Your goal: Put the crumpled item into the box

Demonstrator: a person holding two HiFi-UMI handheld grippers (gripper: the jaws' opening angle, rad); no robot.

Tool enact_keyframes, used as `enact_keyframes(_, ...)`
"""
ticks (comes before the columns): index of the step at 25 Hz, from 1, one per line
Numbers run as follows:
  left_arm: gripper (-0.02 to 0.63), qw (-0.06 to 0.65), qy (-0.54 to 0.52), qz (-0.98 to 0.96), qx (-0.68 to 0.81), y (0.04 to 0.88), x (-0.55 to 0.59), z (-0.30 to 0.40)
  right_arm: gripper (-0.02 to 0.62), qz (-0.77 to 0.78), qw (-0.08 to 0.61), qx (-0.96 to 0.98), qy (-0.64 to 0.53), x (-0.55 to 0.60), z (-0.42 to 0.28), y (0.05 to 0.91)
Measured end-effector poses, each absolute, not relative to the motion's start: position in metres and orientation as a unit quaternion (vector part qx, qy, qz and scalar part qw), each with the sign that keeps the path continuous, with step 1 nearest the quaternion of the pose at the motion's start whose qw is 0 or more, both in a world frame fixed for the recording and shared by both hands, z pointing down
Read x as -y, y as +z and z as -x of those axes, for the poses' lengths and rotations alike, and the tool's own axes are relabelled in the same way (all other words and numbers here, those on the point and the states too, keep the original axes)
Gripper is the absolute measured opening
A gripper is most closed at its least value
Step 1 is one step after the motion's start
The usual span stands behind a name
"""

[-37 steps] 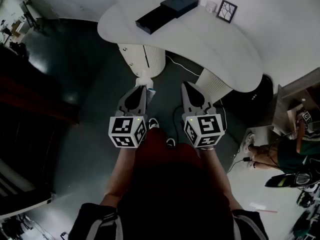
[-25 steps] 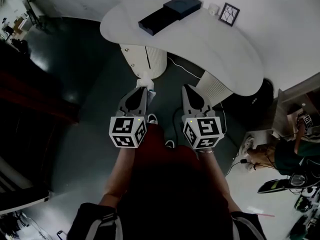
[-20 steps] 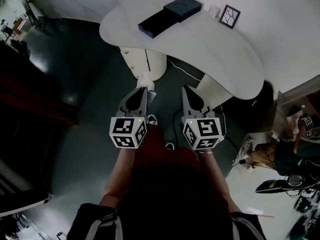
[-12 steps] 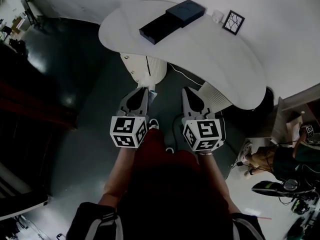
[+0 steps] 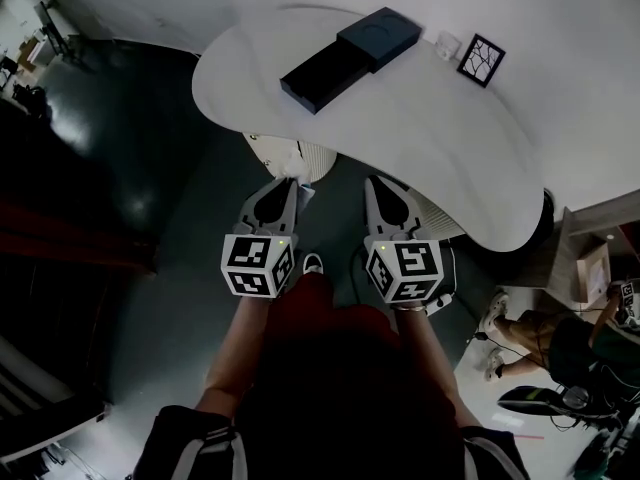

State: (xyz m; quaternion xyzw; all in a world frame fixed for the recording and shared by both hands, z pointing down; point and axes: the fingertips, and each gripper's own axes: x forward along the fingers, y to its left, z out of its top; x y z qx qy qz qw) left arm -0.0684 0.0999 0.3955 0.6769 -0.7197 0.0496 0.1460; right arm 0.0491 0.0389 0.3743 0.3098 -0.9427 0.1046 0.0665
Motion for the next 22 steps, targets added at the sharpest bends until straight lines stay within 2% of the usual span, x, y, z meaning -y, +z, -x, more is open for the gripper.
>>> enact_keyframes(22,0.029,0.156,0.059,-0.701,0.694,0.415,-0.006,0.151,0.015,-0.35,0.084,0.925,0.123,0.055,0.023,0.397)
